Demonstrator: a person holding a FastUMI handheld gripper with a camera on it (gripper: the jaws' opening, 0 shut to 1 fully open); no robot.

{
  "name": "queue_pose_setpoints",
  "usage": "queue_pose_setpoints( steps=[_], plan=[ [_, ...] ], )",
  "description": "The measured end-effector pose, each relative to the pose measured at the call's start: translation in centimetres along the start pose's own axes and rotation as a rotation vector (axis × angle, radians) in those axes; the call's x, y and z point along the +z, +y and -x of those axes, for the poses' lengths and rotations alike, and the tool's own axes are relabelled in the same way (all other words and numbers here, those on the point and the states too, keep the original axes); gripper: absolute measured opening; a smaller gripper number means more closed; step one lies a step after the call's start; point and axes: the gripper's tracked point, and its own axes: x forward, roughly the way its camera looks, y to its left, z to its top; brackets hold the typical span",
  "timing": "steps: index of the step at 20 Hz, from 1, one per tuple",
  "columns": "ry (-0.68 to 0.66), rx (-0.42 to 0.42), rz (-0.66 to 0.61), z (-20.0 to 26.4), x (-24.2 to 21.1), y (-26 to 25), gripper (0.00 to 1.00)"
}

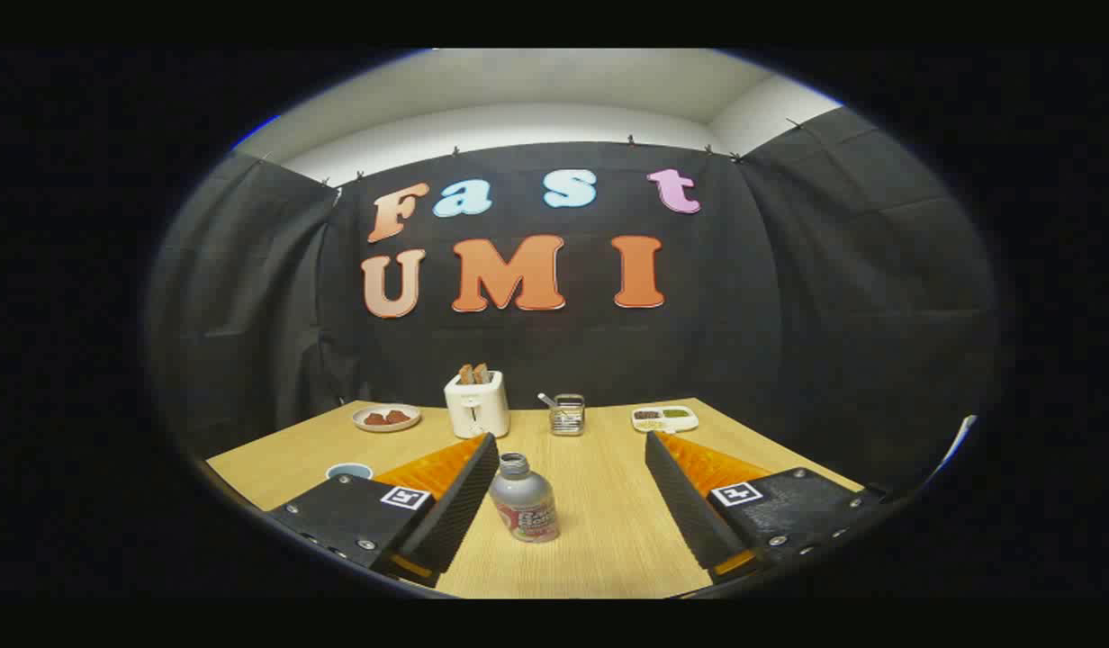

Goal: Take the bottle from table, then pour the juice into the cup, finally place the bottle on the coaster

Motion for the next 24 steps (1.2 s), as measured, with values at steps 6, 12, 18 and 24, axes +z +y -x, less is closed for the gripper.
queue_pose_setpoints(
  steps=[6, 12, 18, 24],
  plan=[
    [-0.016, 0.074, 0.03, -1.9, 0.3, 2.2, 0.97],
    [0.03, 0.079, 0.003, -1.2, 0.8, 1.1, 0.98],
    [0.002, -0.003, 0.065, 2.2, 3.4, -2.4, 0.97],
    [-0.009, -0.007, 0.072, 2.2, 4.5, -2.6, 0.97]
  ],
)
